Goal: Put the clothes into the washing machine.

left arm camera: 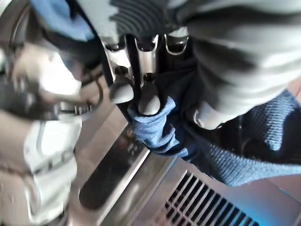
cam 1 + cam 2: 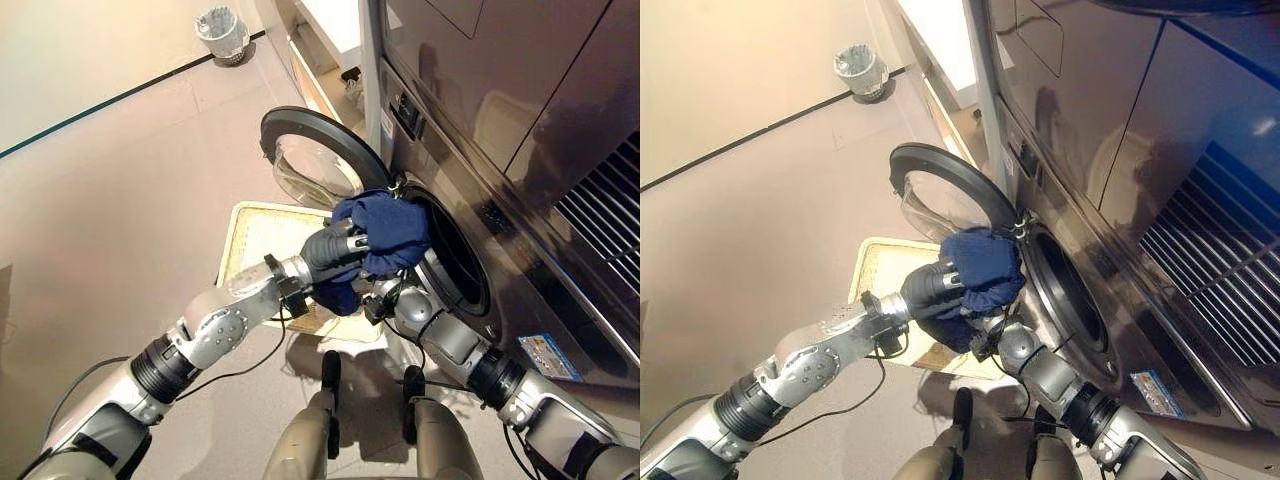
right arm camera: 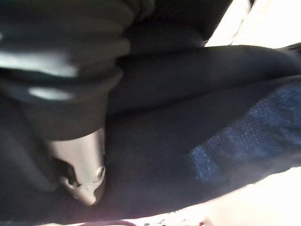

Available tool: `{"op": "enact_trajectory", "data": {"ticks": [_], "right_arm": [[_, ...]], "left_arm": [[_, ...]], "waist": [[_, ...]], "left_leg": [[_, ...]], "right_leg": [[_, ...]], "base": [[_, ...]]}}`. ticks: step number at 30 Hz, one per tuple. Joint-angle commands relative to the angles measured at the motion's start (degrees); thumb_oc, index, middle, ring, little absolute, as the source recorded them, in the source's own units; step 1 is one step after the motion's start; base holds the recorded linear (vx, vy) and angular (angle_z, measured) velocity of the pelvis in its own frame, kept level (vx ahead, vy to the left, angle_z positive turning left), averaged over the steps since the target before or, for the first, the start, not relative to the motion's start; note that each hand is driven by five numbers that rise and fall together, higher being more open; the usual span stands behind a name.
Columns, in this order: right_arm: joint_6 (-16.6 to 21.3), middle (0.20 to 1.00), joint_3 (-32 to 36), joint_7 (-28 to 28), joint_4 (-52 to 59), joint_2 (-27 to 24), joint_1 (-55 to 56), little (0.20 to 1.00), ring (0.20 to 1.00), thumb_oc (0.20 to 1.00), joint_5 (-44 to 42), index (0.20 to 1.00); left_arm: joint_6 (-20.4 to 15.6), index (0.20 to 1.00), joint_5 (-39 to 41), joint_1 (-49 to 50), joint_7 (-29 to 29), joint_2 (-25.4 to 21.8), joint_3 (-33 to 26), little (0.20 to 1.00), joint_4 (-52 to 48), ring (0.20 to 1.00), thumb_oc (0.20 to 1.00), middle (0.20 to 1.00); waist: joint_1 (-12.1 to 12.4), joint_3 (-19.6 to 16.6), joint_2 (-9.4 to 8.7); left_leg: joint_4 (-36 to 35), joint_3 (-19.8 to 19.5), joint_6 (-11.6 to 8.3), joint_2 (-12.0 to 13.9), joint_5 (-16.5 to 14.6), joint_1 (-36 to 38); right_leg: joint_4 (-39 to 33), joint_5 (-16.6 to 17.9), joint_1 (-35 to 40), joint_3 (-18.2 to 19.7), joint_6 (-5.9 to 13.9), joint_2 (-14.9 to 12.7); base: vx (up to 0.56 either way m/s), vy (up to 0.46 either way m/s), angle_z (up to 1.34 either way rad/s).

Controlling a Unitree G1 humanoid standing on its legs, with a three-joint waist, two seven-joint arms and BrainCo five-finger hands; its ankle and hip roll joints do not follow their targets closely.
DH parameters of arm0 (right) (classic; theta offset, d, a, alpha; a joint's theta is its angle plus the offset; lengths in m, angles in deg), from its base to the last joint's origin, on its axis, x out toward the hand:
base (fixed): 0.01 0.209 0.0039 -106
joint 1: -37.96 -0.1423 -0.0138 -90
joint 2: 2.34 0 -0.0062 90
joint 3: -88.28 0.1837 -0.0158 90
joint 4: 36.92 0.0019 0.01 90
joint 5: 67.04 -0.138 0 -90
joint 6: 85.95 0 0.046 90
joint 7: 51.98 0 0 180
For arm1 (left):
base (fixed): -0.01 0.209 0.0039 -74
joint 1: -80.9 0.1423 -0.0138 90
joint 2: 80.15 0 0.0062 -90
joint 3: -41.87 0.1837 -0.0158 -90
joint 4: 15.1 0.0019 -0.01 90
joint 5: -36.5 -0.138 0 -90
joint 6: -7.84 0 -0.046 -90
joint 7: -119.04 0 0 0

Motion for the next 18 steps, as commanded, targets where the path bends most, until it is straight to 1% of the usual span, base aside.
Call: {"op": "enact_trajectory", "data": {"ticks": [1,2,3,4,6,7,9,10,11,12,13,14,15,17,18], "right_arm": [[-4.77,1.0,-2.87,-8.05,1.25,4.25,-7.03,1.0,1.0,1.0,-5.01,1.0],[-5.79,0.749,-3.13,-9.83,1.04,4.0,-6.98,0.749,0.749,0.749,-7.46,0.749],[-7.76,0.304,-3.78,-13.81,0.56,3.33,-6.56,0.304,0.304,0.304,-11.54,0.304],[-7.99,0.2,-3.95,-14.79,0.6,3.15,-6.34,0.2,0.2,0.2,-12.14,0.2],[-8.51,0.2,-4.82,-17.4,1.38,2.35,-5.66,0.2,0.2,0.2,-15.55,0.2],[-7.59,0.2,-4.55,-18.07,1.57,2.16,-5.03,0.2,0.2,0.2,-17.39,0.2],[-6.57,0.2,-3.99,-17.12,1.79,2.47,-4.29,0.2,0.2,0.2,-19.85,0.2],[-5.66,0.2,-3.09,-16.58,1.57,3.01,-3.76,0.2,0.2,0.2,-20.93,0.2],[-4.86,0.2,-2.51,-16.33,1.31,3.37,-3.4,0.2,0.2,0.2,-21.36,0.2],[-4.56,0.2,-2.01,-16.32,1.22,3.76,-3.06,0.2,0.2,0.2,-21.09,0.2],[-3.77,0.2,-0.98,-15.86,1.36,4.32,-2.47,0.2,0.2,0.2,-20.88,0.2],[-3.01,0.2,0.09,-15.75,1.55,4.5,-1.82,0.2,0.2,0.2,-20.68,0.2],[-2.04,0.2,1.21,-15.74,1.64,4.62,-1.0,0.2,0.2,0.2,-20.1,0.2],[-1.41,0.2,3.08,-16.05,2.22,4.52,0.28,0.2,0.2,0.2,-19.58,0.2],[-1.01,0.2,4.2,-15.7,2.77,4.2,1.02,0.2,0.2,0.2,-19.38,0.2]], "left_arm": [[-5.07,0.2,3.47,-6.09,-2.46,1.29,-1.14,0.2,-5.72,0.2,0.2,0.2],[-5.32,0.2,3.71,-6.15,-2.24,1.12,-1.11,0.2,-5.76,0.2,0.2,0.2],[-6.26,0.2,3.6,-6.09,-1.22,0.64,-1.03,0.2,-5.95,0.2,0.2,0.2],[-6.4,0.2,3.78,-5.99,-1.1,0.49,-1.04,0.2,-5.93,0.2,0.2,0.2],[-7.61,0.2,3.67,-5.39,1.23,-0.02,-1.02,0.2,-6.08,0.2,0.2,0.2],[-8.25,0.2,2.76,-4.67,3.06,-0.17,-1.37,0.2,-6.05,0.2,0.2,0.2],[-8.94,0.2,1.61,-3.86,6.88,-0.19,-1.93,0.2,-5.74,0.2,0.2,0.2],[-9.78,0.2,-0.64,-2.98,9.73,0.29,-2.84,0.2,-5.01,0.2,0.2,0.2],[-10.17,0.2,-1.14,-2.4,12.8,0.48,-3.45,0.2,-4.6,0.2,0.2,0.2],[-10.16,0.2,-1.86,-2.08,13.91,0.74,-4.18,0.2,-4.12,0.2,0.2,0.2],[-10.09,0.2,-4.65,-1.08,16.86,1.27,-5.8,0.2,-3.0,0.2,0.2,0.2],[-10.36,0.2,-5.82,0.0,20.63,1.53,-7.28,0.2,-2.43,0.2,0.2,0.2],[-10.88,0.2,-10.23,1.45,24.53,2.03,-9.33,0.2,-1.03,0.2,0.2,0.2],[-11.94,0.2,-12.87,3.68,28.82,1.96,-12.58,0.2,0.87,0.2,0.2,0.2],[-13.4,0.2,-20.17,5.35,32.39,2.14,-14.79,0.2,2.43,0.2,0.2,0.2]], "waist": [[-0.57,2.99,-5.33],[-0.48,3.05,-5.41],[-0.26,3.06,-5.64],[-0.19,3.05,-5.71],[0.2,3.1,-6.07],[0.35,3.19,-6.19],[0.45,3.3,-6.26],[0.5,3.37,-6.27],[0.55,3.43,-6.26],[0.54,3.53,-6.27],[0.61,3.71,-6.27],[0.67,3.9,-6.29],[0.77,4.19,-6.34],[0.93,4.37,-6.39],[1.11,4.56,-6.43]], "left_leg": [[-0.13,3.75,2.36,-6.26,-5.26,4.04],[-0.02,3.59,2.38,-6.28,-5.27,3.97],[0.35,3.23,2.3,-6.32,-5.27,3.71],[0.45,3.1,2.31,-6.33,-5.3,3.66],[0.93,2.74,2.32,-6.39,-5.28,3.43],[1.08,2.72,2.4,-6.4,-5.25,3.35],[1.2,2.83,2.44,-6.38,-5.18,3.17],[1.11,2.97,2.46,-6.32,-5.06,3.07],[1.13,3.08,2.51,-6.28,-5.04,2.99],[1.13,3.06,2.56,-6.32,-5.03,2.91],[1.1,3.01,2.65,-6.39,-4.95,2.68],[1.22,3.0,2.71,-6.37,-4.88,2.35],[1.25,2.85,2.74,-6.36,-4.79,2.13],[1.41,2.69,2.78,-6.38,-4.69,1.73],[1.52,2.4,2.74,-6.5,-4.64,1.53]], "right_leg": [[-18.13,10.69,7.88,1.99,2.75,-0.53],[-18.05,10.64,7.87,2.07,2.7,-0.51],[-17.83,10.48,7.8,2.1,2.66,-0.44],[-17.76,10.41,7.8,2.09,2.62,-0.41],[-17.58,10.39,7.82,1.95,2.53,-0.3],[-17.53,10.46,7.77,1.81,2.52,-0.25],[-17.56,10.57,7.65,1.71,2.47,-0.22],[-17.65,10.63,7.55,1.68,2.49,-0.17],[-17.64,10.62,7.46,1.64,2.45,-0.12],[-17.61,10.63,7.32,1.66,2.46,-0.1],[-17.59,10.65,7.06,1.66,2.47,-0.04],[-17.5,10.65,6.78,1.61,2.41,-0.01],[-17.4,10.63,6.58,1.62,2.45,0.01],[-17.23,10.51,6.28,1.56,2.34,0.06],[-17.15,10.41,6.15,1.54,2.38,0.14]], "base": [[0.0,0.0,0.0],[0.0,-0.033,0.03],[0.0,-0.03,0.04],[0.0,-0.04,0.03],[0.02,-0.039,0.01],[0.0,0.0,0.0],[0.0,0.0,0.0],[0.0,0.0,0.0],[0.0,0.0,0.0],[0.0,0.0,0.0],[-0.02,-0.002,-0.03],[-0.03,-0.012,-0.04],[-0.03,-0.02,-0.07],[-0.02,-0.027,-0.11],[-0.02,-0.042,-0.11]]}}
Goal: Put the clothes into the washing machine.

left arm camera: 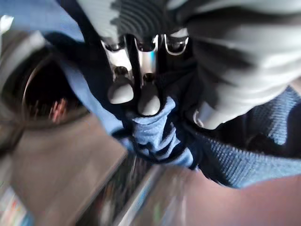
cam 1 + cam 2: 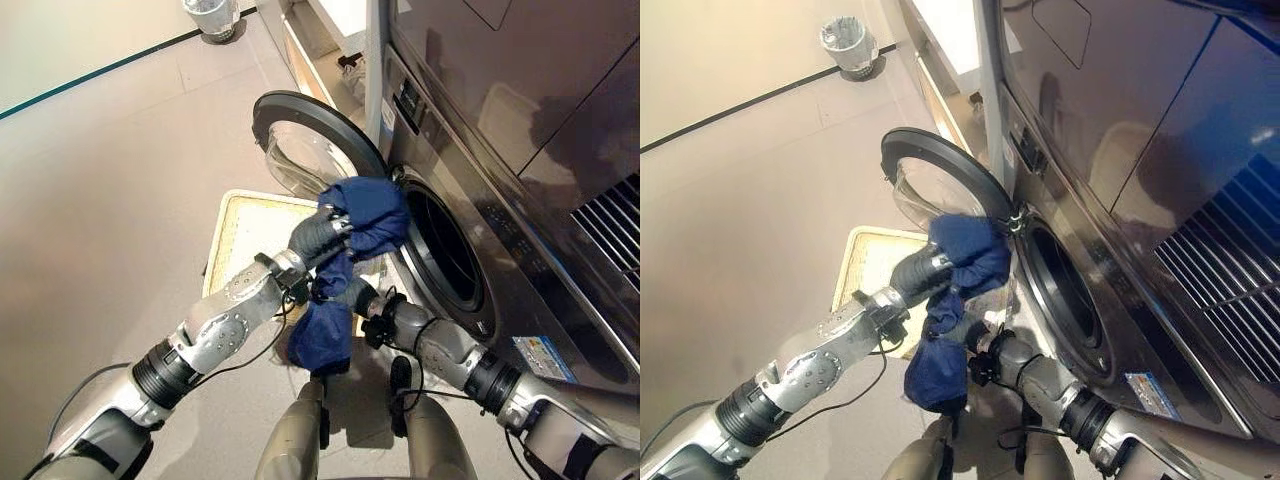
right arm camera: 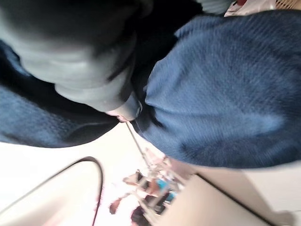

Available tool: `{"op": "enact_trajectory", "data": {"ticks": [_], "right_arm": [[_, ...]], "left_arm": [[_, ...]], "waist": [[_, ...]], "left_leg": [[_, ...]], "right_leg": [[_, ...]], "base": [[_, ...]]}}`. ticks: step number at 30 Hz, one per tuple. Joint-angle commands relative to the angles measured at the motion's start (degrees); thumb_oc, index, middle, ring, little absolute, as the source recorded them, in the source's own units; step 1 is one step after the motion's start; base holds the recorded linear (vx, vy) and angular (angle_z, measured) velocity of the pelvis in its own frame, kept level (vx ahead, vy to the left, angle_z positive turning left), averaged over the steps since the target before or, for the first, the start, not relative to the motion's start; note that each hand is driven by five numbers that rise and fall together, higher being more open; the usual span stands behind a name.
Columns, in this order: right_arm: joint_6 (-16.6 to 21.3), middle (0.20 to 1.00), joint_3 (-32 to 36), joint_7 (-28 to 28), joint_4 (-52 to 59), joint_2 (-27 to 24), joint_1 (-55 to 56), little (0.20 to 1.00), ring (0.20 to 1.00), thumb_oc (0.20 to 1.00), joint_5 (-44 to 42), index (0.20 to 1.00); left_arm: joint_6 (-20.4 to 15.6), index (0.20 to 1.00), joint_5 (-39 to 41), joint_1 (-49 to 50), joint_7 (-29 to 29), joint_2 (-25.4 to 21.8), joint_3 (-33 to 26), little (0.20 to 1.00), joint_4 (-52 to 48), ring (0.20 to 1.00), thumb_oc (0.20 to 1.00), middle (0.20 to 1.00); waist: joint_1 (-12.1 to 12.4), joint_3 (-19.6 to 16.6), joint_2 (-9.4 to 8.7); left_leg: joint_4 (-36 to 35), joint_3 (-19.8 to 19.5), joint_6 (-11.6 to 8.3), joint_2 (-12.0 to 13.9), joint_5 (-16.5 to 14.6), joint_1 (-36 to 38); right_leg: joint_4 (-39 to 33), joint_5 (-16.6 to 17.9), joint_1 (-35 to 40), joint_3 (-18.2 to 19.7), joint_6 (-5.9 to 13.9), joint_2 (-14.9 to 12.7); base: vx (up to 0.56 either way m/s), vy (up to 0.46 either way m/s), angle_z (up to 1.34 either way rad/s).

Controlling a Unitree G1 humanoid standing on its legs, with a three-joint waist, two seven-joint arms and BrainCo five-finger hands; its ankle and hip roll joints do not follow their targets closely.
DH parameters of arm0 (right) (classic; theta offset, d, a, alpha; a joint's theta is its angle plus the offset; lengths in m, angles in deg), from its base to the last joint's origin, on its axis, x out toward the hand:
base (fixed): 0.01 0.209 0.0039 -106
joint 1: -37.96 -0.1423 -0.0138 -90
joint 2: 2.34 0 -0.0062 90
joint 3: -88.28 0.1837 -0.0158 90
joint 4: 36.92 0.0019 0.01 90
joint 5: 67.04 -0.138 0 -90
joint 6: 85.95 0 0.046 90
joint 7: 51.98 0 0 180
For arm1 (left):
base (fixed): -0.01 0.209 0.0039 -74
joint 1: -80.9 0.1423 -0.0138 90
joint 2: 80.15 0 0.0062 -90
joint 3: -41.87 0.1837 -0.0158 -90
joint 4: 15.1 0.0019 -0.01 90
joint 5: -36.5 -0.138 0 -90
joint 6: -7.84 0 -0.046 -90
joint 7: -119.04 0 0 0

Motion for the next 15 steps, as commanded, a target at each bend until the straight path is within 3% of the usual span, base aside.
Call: {"op": "enact_trajectory", "data": {"ticks": [1,2,3,7,13,15], "right_arm": [[4.52,0.2,4.49,-0.48,5.99,1.85,-1.75,0.2,0.2,0.2,-0.12,0.2],[5.01,0.2,5.28,-0.5,6.03,1.44,-1.55,0.2,0.2,0.2,-0.23,0.2],[5.51,0.2,5.89,-0.1,6.16,1.29,-1.24,0.2,0.2,0.2,-0.24,0.2],[8.55,0.2,9.12,2.55,7.14,0.54,-0.48,0.2,0.2,0.2,-1.36,0.2],[12.95,0.2,12.02,4.34,8.17,0.37,0.65,0.2,0.2,0.2,-2.62,0.2],[14.95,0.2,12.93,5.01,7.71,0.77,0.69,0.2,0.2,0.2,-3.15,0.2]], "left_arm": [[-6.33,0.2,-11.41,0.47,10.28,-0.89,-8.39,0.2,0.06,0.2,0.2,0.2],[-6.41,0.219,-14.63,1.2,11.52,-0.64,-9.87,0.219,1.17,0.219,0.219,0.219],[-6.8,0.316,-17.19,1.51,12.82,-0.84,-10.7,0.316,2.38,0.316,0.316,0.316],[-3.82,0.36,-25.06,1.82,14.02,-0.76,-13.04,0.36,7.63,0.36,0.36,0.36],[1.25,0.473,-27.93,1.87,11.67,-0.14,-10.91,0.473,11.76,0.473,0.473,0.473],[2.92,0.63,-27.47,1.74,10.27,-0.17,-9.8,0.63,13.62,0.63,0.63,0.63]], "waist": [[0.8,3.01,-3.99],[0.95,3.19,-4.11],[0.96,3.32,-4.18],[0.71,4.16,-4.82],[-0.27,5.39,-5.0],[-0.62,5.82,-4.89]], "left_leg": [[1.6,1.74,2.9,-6.71,-4.4,1.79],[1.73,1.63,2.9,-6.73,-4.42,1.6],[1.95,1.48,2.85,-6.72,-4.39,1.41],[2.82,1.7,2.78,-6.44,-4.52,0.63],[2.98,2.82,2.66,-5.88,-4.49,0.22],[2.97,3.16,2.66,-5.74,-4.41,0.09]], "right_leg": [[-16.38,10.17,6.55,0.54,2.27,-0.31],[-16.27,10.11,6.42,0.52,2.21,-0.28],[-15.98,10.0,6.28,0.48,2.2,-0.27],[-15.11,9.75,5.56,0.29,2.16,-0.02],[-15.03,10.08,4.75,0.51,2.5,0.17],[-14.92,10.19,4.47,0.57,2.52,0.23]], "base": [[-0.02,-0.053,-0.09],[-0.02,-0.055,-0.05],[-0.02,-0.056,-0.01],[-0.01,-0.048,0.02],[-0.01,0.005,-0.05],[-0.01,0.017,-0.06]]}}
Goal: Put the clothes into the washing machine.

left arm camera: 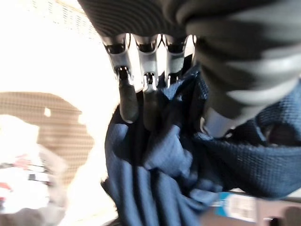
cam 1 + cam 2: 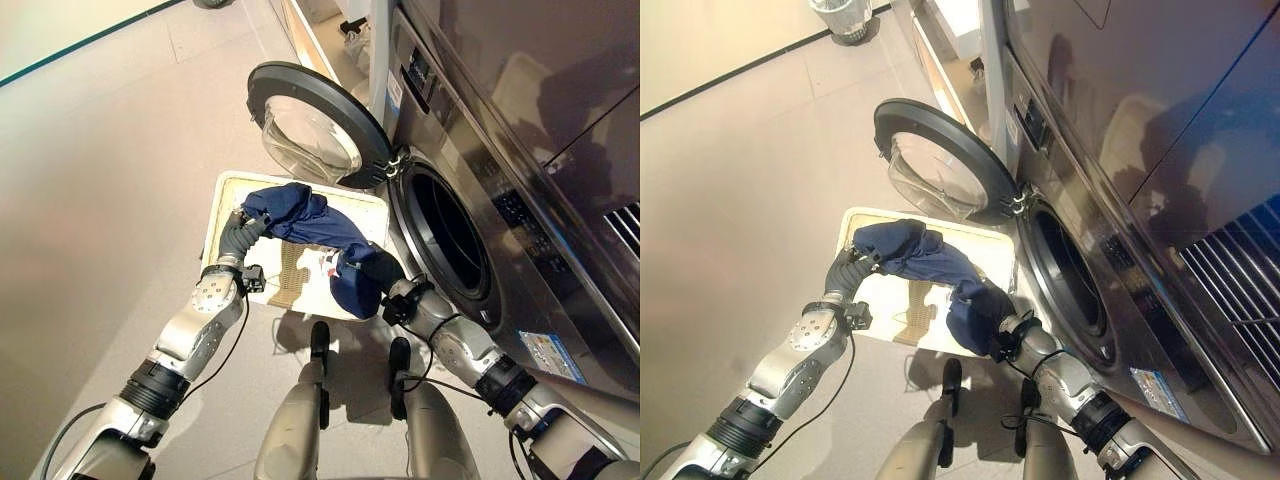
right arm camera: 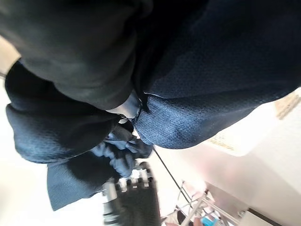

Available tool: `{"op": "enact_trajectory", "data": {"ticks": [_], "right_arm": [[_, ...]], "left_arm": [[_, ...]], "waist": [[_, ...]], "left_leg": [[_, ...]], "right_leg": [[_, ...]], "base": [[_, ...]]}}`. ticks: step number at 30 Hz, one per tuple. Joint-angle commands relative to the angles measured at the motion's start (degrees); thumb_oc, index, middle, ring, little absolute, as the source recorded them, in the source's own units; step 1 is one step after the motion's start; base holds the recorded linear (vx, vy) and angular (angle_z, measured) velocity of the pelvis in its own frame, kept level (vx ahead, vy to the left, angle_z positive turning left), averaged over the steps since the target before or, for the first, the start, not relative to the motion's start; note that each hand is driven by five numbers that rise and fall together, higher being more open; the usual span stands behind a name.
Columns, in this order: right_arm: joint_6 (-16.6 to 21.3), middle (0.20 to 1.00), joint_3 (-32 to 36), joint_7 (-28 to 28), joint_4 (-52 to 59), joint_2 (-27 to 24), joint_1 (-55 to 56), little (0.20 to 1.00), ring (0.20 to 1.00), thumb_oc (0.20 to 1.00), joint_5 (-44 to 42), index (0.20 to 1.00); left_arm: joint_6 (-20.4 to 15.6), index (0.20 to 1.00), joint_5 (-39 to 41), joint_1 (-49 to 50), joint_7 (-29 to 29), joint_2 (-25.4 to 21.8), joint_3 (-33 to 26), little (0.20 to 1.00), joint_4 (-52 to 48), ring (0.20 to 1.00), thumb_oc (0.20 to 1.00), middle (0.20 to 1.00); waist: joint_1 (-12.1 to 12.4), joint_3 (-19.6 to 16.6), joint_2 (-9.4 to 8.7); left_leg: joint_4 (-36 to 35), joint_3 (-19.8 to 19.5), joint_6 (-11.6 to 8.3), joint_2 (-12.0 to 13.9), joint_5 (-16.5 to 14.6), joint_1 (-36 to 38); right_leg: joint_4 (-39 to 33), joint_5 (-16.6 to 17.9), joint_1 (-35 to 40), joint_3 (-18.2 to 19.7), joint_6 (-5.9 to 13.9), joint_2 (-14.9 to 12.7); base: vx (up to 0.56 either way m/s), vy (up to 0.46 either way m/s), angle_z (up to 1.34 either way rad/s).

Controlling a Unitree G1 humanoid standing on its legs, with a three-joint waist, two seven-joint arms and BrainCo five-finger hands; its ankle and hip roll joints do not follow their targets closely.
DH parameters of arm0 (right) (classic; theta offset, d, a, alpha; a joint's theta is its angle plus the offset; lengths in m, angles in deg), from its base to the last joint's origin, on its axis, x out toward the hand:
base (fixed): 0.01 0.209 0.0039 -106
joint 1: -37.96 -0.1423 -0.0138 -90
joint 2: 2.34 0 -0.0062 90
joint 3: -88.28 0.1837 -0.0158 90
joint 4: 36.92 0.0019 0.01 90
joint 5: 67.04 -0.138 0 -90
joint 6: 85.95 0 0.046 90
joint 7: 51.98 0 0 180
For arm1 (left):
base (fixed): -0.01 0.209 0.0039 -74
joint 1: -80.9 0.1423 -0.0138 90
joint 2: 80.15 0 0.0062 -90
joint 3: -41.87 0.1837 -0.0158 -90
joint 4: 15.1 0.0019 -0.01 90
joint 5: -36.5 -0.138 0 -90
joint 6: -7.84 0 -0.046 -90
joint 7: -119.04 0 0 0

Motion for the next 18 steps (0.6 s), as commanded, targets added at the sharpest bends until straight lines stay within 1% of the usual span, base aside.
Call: {"op": "enact_trajectory", "data": {"ticks": [1,2,3,4,5,7,8,10,12,13,15,16,17,18], "right_arm": [[7.6,0.2,3.59,1.31,6.42,2.45,-1.27,0.2,0.2,0.2,-2.92,0.2],[9.06,0.2,4.24,2.05,6.24,2.71,-1.16,0.2,0.2,0.2,-3.87,0.2],[9.78,0.2,4.7,2.43,6.17,2.93,-1.08,0.2,0.2,0.2,-4.41,0.2],[12.5,0.2,5.59,3.44,5.9,3.57,-0.74,0.2,0.2,0.2,-5.06,0.2],[13.42,0.2,6.33,3.5,5.75,3.71,-0.59,0.2,0.2,0.2,-6.13,0.2],[16.74,0.2,8.23,3.62,5.09,4.59,0.28,0.2,0.2,0.2,-11.22,0.2],[16.98,0.2,8.6,3.38,4.91,4.72,0.34,0.2,0.2,0.2,-12.08,0.2],[18.88,0.2,10.29,2.25,3.98,5.38,1.12,0.2,0.2,0.2,-15.15,0.2],[19.92,0.2,11.68,0.61,2.96,5.34,1.11,0.2,0.2,0.2,-19.5,0.2],[20.23,0.2,12.36,-0.06,2.54,5.37,1.11,0.2,0.2,0.2,-21.4,0.2],[21.23,0.2,13.62,-1.76,1.36,5.25,0.85,0.2,0.2,0.2,-25.4,0.2],[22.68,0.2,14.67,-2.52,0.88,5.76,0.71,0.2,0.2,0.2,-29.75,0.2],[23.32,0.2,15.22,-2.74,0.68,5.96,0.68,0.2,0.2,0.2,-30.89,0.2],[24.39,0.2,16.27,-3.45,0.42,6.35,0.67,0.2,0.2,0.2,-33.81,0.2]], "left_arm": [[1.13,0.868,-4.07,-2.19,-1.5,-1.58,-1.39,0.868,1.22,0.868,0.868,0.868],[1.63,1.0,-4.24,-2.14,-1.8,-1.73,-0.66,1.0,2.19,1.0,1.0,1.0],[1.97,1.0,-3.91,-2.01,-1.78,-1.6,-0.34,1.0,2.78,1.0,1.0,1.0],[2.39,1.0,-3.84,-1.72,-1.93,-1.2,0.32,1.0,4.41,1.0,1.0,1.0],[2.19,1.0,-2.35,-1.5,-2.31,-1.1,0.36,1.0,5.33,1.0,1.0,1.0],[1.22,1.0,-1.47,-0.53,-3.53,-0.24,0.6,1.0,7.47,1.0,1.0,1.0],[0.96,1.0,-1.25,-0.4,-3.69,-0.14,0.68,1.0,7.84,1.0,1.0,1.0],[0.1,1.0,-3.29,0.61,-5.34,0.19,1.09,1.0,8.74,1.0,1.0,1.0],[-0.39,1.0,-6.71,0.97,-4.59,-0.57,2.11,1.0,9.09,1.0,1.0,1.0],[-0.43,1.0,-6.17,1.01,-4.77,-1.02,2.34,1.0,9.51,1.0,1.0,1.0],[-0.69,1.0,-6.75,1.19,-3.54,-1.27,2.32,1.0,10.54,1.0,1.0,1.0],[-1.66,1.0,-6.49,1.5,-2.14,-1.3,2.47,1.0,11.65,1.0,1.0,1.0],[-1.96,1.0,-6.55,1.63,-1.77,-1.18,2.4,1.0,12.01,1.0,1.0,1.0],[-2.48,1.0,-6.98,1.9,-0.48,-0.99,2.32,1.0,12.57,1.0,1.0,1.0]], "waist": [[-1.84,0.76,-4.18],[-2.02,0.77,-4.09],[-2.14,0.78,-4.04],[-2.38,0.78,-3.91],[-2.5,0.78,-3.82],[-2.86,0.78,-3.55],[-2.9,0.78,-3.48],[-3.02,0.78,-3.07],[-3.09,0.78,-2.68],[-3.09,0.78,-2.54],[-3.04,0.78,-2.34],[-3.07,0.78,-2.21],[-3.05,0.78,-2.16],[-3.04,0.78,-2.1]], "left_leg": [[2.63,2.22,2.77,-6.05,-4.3,1.14],[2.66,2.4,2.74,-5.98,-4.24,0.86],[2.71,2.5,2.73,-5.95,-4.22,0.65],[2.83,2.65,2.74,-5.97,-4.2,0.16],[2.83,2.79,2.72,-5.91,-4.16,-0.08],[2.72,3.03,2.7,-5.86,-4.14,-0.6],[2.7,3.06,2.69,-5.86,-4.12,-0.72],[2.51,3.05,2.67,-5.86,-3.97,-1.4],[2.6,3.07,2.6,-5.88,-3.79,-2.25],[2.59,3.04,2.57,-5.88,-3.74,-2.48],[2.52,3.12,2.53,-5.86,-3.67,-2.89],[2.57,3.13,2.52,-5.92,-3.64,-3.44],[2.55,3.15,2.5,-5.9,-3.61,-3.58],[2.51,3.21,2.48,-5.87,-3.55,-3.92]], "right_leg": [[-15.21,9.98,5.97,0.09,2.84,0.01],[-15.17,10.04,5.67,0.1,2.88,0.0],[-15.1,10.07,5.42,0.12,2.89,0.0],[-14.87,10.09,4.75,0.2,2.92,0.04],[-14.82,10.12,4.45,0.23,2.93,0.03],[-14.75,10.18,3.71,0.35,2.99,-0.02],[-14.7,10.19,3.53,0.38,3.0,-0.03],[-14.54,10.24,2.63,0.48,3.06,-0.06],[-14.28,10.39,1.64,0.57,3.01,-0.15],[-14.22,10.45,1.36,0.6,3.01,-0.2],[-14.17,10.55,0.78,0.62,3.02,-0.27],[-14.05,10.69,0.09,0.64,3.05,-0.35],[-14.04,10.71,-0.09,0.66,3.08,-0.36],[-13.98,10.8,-0.56,0.75,3.12,-0.34]], "base": [[0.0,0.014,-0.04],[0.0,0.014,-0.04],[0.0,0.016,-0.03],[0.0,0.014,-0.06],[0.0,0.014,-0.14],[0.01,0.007,-0.19],[0.0,0.004,-0.1],[0.0,0.0,0.0],[0.01,-0.003,-0.04],[0.01,-0.007,-0.07],[0.02,-0.011,-0.05],[0.02,-0.014,-0.05],[0.02,-0.017,-0.07],[0.02,-0.021,-0.11]]}}
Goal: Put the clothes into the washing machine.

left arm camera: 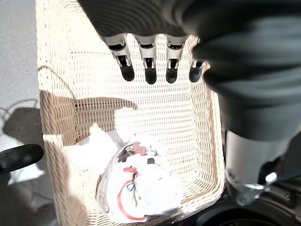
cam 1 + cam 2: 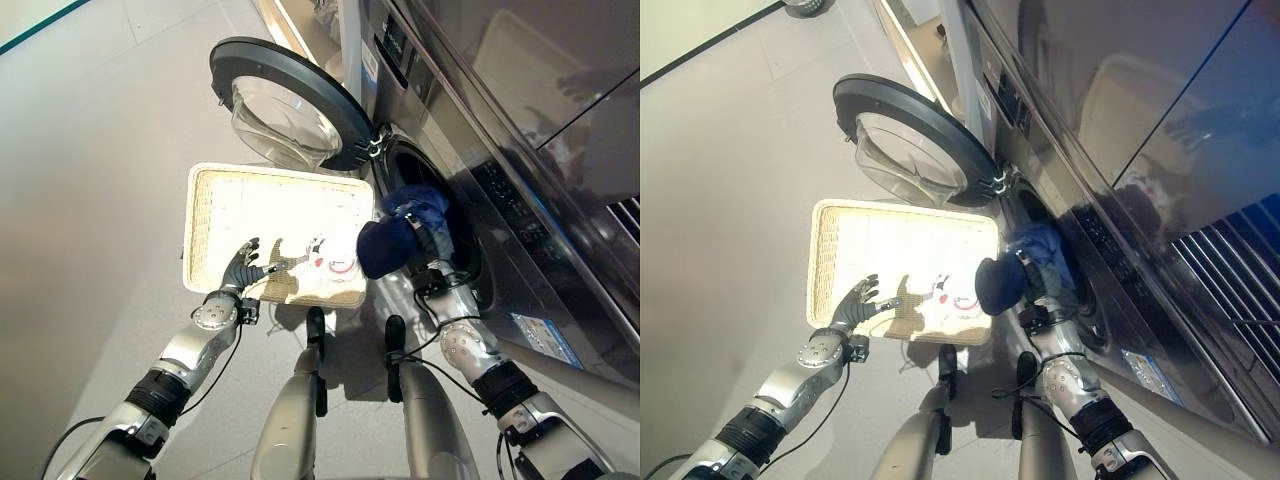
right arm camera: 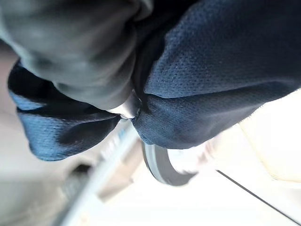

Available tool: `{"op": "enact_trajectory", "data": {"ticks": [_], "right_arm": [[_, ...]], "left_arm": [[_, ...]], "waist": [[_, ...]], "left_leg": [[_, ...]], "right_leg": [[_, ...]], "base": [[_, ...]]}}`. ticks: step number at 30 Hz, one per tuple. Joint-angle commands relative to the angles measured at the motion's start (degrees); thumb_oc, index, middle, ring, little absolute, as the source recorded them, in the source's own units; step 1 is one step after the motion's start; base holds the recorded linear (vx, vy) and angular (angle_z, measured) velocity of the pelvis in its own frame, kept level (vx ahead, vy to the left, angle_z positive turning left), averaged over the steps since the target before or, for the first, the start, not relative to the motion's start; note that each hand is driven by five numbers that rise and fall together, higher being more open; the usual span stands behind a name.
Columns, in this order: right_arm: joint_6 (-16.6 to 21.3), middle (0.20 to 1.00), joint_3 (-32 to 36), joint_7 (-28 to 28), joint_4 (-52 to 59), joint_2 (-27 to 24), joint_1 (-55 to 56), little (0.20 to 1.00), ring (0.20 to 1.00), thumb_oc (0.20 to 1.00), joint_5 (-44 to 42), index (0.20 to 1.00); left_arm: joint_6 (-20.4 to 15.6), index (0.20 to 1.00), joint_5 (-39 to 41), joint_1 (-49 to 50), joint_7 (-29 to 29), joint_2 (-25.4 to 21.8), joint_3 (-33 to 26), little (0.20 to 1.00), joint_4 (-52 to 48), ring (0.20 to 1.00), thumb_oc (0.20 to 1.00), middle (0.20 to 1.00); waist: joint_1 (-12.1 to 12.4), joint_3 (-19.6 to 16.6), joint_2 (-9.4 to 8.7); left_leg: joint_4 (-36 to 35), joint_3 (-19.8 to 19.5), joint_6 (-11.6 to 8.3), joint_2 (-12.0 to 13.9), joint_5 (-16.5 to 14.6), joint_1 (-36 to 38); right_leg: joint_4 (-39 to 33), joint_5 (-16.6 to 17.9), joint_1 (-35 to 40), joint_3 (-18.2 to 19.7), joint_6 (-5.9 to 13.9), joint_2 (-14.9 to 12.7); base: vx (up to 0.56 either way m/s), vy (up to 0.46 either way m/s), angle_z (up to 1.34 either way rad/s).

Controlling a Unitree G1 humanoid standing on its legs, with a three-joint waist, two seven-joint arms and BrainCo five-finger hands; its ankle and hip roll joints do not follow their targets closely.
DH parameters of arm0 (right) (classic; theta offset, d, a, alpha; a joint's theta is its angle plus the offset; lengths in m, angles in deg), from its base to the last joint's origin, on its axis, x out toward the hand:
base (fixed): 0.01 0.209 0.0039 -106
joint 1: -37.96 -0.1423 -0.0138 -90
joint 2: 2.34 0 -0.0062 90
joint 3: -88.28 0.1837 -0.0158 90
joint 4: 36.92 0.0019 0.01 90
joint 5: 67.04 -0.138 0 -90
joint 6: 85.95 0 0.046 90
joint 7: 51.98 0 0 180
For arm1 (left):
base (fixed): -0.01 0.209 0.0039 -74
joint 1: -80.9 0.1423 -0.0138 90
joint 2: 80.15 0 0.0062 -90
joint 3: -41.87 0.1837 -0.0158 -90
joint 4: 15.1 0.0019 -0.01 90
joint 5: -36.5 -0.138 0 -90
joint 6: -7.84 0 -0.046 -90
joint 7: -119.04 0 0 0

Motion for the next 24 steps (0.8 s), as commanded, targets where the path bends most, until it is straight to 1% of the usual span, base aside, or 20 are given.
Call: {"op": "enact_trajectory", "data": {"ticks": [1,2,3,4,6,7,8,9,10,12,13,15,16,17,18,19,21,22,24], "right_arm": [[8.43,0.2,3.91,-4.68,4.66,2.17,-1.98,0.2,0.2,0.2,-11.47,0.2],[9.67,0.2,5.08,-4.65,4.65,2.81,-2.16,0.2,0.2,0.2,-13.44,0.2],[11.81,0.2,6.56,-4.81,4.26,3.46,-2.42,0.2,0.2,0.2,-15.82,0.2],[12.07,0.2,7.29,-5.17,3.86,3.54,-2.69,0.2,0.2,0.2,-16.73,0.2],[18.48,0.2,11.27,-3.37,2.43,3.72,-4.12,0.2,0.2,0.2,-18.26,0.2],[20.12,0.2,12.8,-2.51,1.79,3.07,-4.99,0.2,0.2,0.2,-18.53,0.2],[23.04,0.2,15.19,-0.22,0.34,2.35,-6.48,0.2,0.2,0.2,-16.86,0.2],[24.12,0.2,17.41,1.74,-1.25,0.94,-8.11,0.2,0.2,0.2,-16.29,0.2],[25.6,0.2,21.54,4.63,-5.35,-2.52,-11.65,0.2,0.2,0.2,-15.52,0.2],[27.36,0.2,24.69,9.54,-11.31,-7.2,-16.55,0.2,0.2,0.2,-11.84,0.2],[29.2,0.2,25.64,12.35,-14.96,-9.79,-18.51,0.2,0.2,0.2,-9.02,0.2],[31.62,0.2,25.91,20.38,-20.53,-14.75,-23.2,0.2,0.2,0.2,-2.34,0.2],[32.78,0.2,26.09,23.01,-23.54,-17.08,-24.77,0.2,0.2,0.2,0.58,0.2],[33.97,0.2,25.05,30.08,-27.15,-20.72,-27.72,0.2,0.2,0.2,6.4,0.2],[34.59,0.2,24.16,35.81,-29.64,-23.46,-29.97,0.2,0.2,0.2,10.72,0.2],[34.48,0.2,23.61,40.23,-30.7,-25.26,-31.39,0.2,0.2,0.2,13.81,0.2],[35.56,0.2,22.4,46.22,-33.6,-28.72,-33.81,0.2,0.2,0.2,15.51,0.2],[35.29,0.2,22.23,47.83,-34.22,-29.86,-34.89,0.2,0.2,0.2,16.31,0.2],[36.08,0.2,20.95,51.56,-35.88,-32.4,-37.05,0.2,0.2,0.2,17.05,0.2]], "left_arm": [[-4.63,1.0,-0.45,0.22,4.78,-1.16,-2.16,1.0,0.26,1.0,1.0,1.0],[-5.46,1.0,0.92,0.56,5.1,-0.43,-2.76,1.0,1.17,1.0,1.0,1.0],[-6.48,1.0,1.83,0.9,5.96,0.4,-3.47,1.0,2.54,1.0,1.0,1.0],[-7.17,1.0,2.21,1.09,6.21,0.63,-3.62,1.0,3.14,1.0,1.0,1.0],[-9.32,1.0,2.98,2.27,7.35,2.11,-5.01,1.0,5.36,1.0,1.0,1.0],[-9.83,1.0,3.18,2.63,7.43,2.29,-5.48,1.0,6.11,1.0,1.0,1.0],[-10.49,1.0,3.95,3.13,7.38,2.62,-6.16,1.0,7.32,1.0,1.0,1.0],[-10.67,1.0,4.17,3.42,7.15,2.74,-6.75,1.0,8.37,1.0,1.0,1.0],[-11.39,1.0,4.53,4.09,6.74,2.59,-7.72,1.0,10.63,1.0,1.0,1.0],[-12.13,1.0,5.04,4.09,6.0,2.62,-8.08,1.0,13.27,1.0,1.0,1.0],[-12.3,1.0,5.13,4.5,5.93,2.2,-8.05,1.0,14.45,1.0,1.0,1.0],[-12.94,1.0,5.56,4.67,5.34,1.9,-7.77,1.0,16.3,1.0,1.0,1.0],[-13.08,1.0,5.94,5.09,5.01,1.6,-7.61,1.0,17.03,1.0,1.0,1.0],[-13.38,1.0,6.98,5.42,4.34,1.47,-7.37,1.0,18.22,1.0,1.0,1.0],[-13.7,1.0,7.08,5.98,3.72,1.61,-7.25,1.0,19.15,1.0,1.0,1.0],[-13.88,1.0,7.05,6.35,3.43,1.52,-7.03,1.0,19.8,1.0,1.0,1.0],[-14.24,1.0,7.11,7.26,2.89,1.5,-6.41,1.0,20.33,1.0,1.0,1.0],[-14.31,1.0,6.99,7.4,2.67,1.56,-6.09,1.0,20.77,1.0,1.0,1.0],[-13.82,1.0,6.39,7.63,2.93,1.56,-5.07,1.0,20.89,1.0,1.0,1.0]], "waist": [[-1.67,0.38,-2.01],[-1.68,0.38,-1.94],[-1.67,0.38,-1.84],[-1.65,0.38,-1.76],[-1.46,0.38,-1.26],[-1.38,0.38,-1.03],[-1.21,0.38,-0.6],[-1.03,0.38,-0.23],[-0.76,0.38,0.57],[-0.26,0.38,1.56],[0.0,0.38,1.88],[0.65,0.38,2.79],[0.94,0.38,3.03],[1.41,0.38,3.51],[1.76,0.38,3.91],[1.93,0.38,4.11],[2.39,0.38,4.32],[2.49,0.38,4.39],[2.78,0.38,4.38]], "left_leg": [[3.2,1.06,2.29,-6.11,-3.54,-1.54],[3.17,1.08,2.29,-6.11,-3.5,-1.88],[3.1,1.09,2.31,-6.14,-3.45,-2.24],[3.13,1.14,2.3,-6.13,-3.48,-2.43],[3.14,1.25,2.29,-6.25,-3.43,-3.3],[3.1,1.31,2.27,-6.3,-3.4,-3.53],[3.07,1.28,2.27,-6.44,-3.37,-3.92],[3.06,1.32,2.23,-6.51,-3.35,-4.15],[3.22,1.43,2.03,-6.7,-3.29,-4.79],[3.42,1.36,1.92,-6.89,-3.35,-5.63],[3.56,1.25,1.88,-7.05,-3.32,-5.94],[3.98,1.17,1.85,-7.26,-3.34,-7.1],[4.14,1.06,1.85,-7.37,-3.24,-7.69],[4.5,1.01,1.86,-7.45,-3.13,-8.88],[4.68,0.91,1.91,-7.59,-2.99,-9.72],[4.87,0.85,1.93,-7.57,-2.86,-10.62],[5.63,0.62,2.03,-7.67,-2.73,-12.65],[5.94,0.45,2.14,-7.74,-2.72,-13.31],[6.94,0.17,2.27,-7.93,-2.68,-15.14]], "right_leg": [[-13.24,9.87,3.04,-1.44,3.23,-0.92],[-13.12,9.89,2.58,-1.32,3.29,-0.89],[-13.09,9.93,2.16,-1.26,3.34,-0.89],[-13.01,9.95,1.89,-1.2,3.35,-0.92],[-12.92,10.04,1.0,-1.21,3.4,-1.07],[-12.86,10.08,0.66,-1.23,3.44,-1.11],[-12.75,10.09,0.19,-1.23,3.45,-1.18],[-12.68,10.13,-0.14,-1.35,3.55,-1.38],[-12.44,10.09,-0.87,-1.5,3.62,-1.63],[-12.06,9.88,-1.82,-1.61,3.65,-1.76],[-11.86,9.83,-2.16,-1.74,3.68,-1.84],[-11.35,9.66,-3.3,-2.0,3.72,-2.01],[-11.1,9.58,-3.83,-2.15,3.7,-2.03],[-10.54,9.44,-4.97,-2.39,3.66,-2.08],[-10.06,9.36,-5.9,-2.5,3.62,-2.03],[-9.65,9.29,-6.76,-2.67,3.61,-2.06],[-8.52,9.01,-8.59,-2.86,3.53,-2.02],[-7.97,8.85,-9.26,-2.94,3.46,-1.95],[-6.69,8.48,-10.89,-3.2,3.27,-1.82]], "base": [[0.02,-0.024,-0.15],[0.02,-0.029,-0.14],[0.02,-0.017,-0.1],[0.02,-0.016,-0.05],[0.02,-0.009,0.0],[0.04,-0.024,0.01],[0.03,-0.015,0.01],[0.04,-0.005,0.02],[0.03,0.013,0.02],[0.02,0.009,0.01],[0.0,0.0,0.0],[0.0,0.0,0.0],[0.0,0.0,0.0],[0.03,-0.02,0.01],[0.04,-0.025,0.02],[0.04,-0.038,0.1],[0.03,-0.071,0.1],[0.03,-0.094,0.11],[0.04,-0.078,0.08]]}}
